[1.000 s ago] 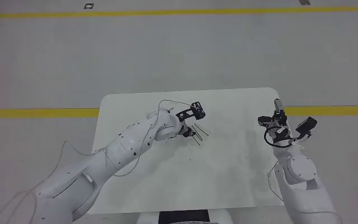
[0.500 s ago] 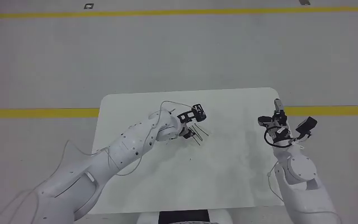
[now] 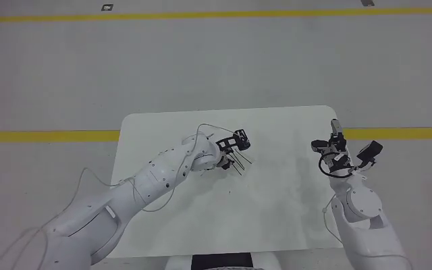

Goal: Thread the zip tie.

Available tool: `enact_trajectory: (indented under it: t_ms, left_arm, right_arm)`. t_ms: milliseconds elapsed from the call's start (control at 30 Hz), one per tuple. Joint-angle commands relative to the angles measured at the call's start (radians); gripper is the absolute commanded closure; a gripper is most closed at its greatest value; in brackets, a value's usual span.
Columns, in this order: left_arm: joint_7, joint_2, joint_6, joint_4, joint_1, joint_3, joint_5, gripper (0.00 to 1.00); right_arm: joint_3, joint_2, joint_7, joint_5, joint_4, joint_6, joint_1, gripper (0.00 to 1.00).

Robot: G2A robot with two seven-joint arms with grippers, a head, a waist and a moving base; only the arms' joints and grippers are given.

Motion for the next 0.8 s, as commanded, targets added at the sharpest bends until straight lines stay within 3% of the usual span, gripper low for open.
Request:
enact_trajectory:
  t_ms: [0, 567, 767]
  left_arm:
    - [0.002, -0.001, 0.0, 0.004, -0.004, 0.006, -0.006, 0.74]
    - [0.021, -0.001, 0.0, 0.012, -0.031, 0.052, -0.019, 0.69]
    - [0.032, 0.005, 0.0, -0.023, -0.038, 0.087, 0.035, 0.64]
  right_arm:
    - [0.0, 0.0, 0.0, 0.0, 0.0, 0.0, 0.0, 0.0]
    - [0.0, 0.0, 0.0, 0.0, 0.0, 0.0, 0.0, 0.0]
    - [0.0, 0.0, 0.0, 0.0, 0.0, 0.0, 0.0, 0.0]
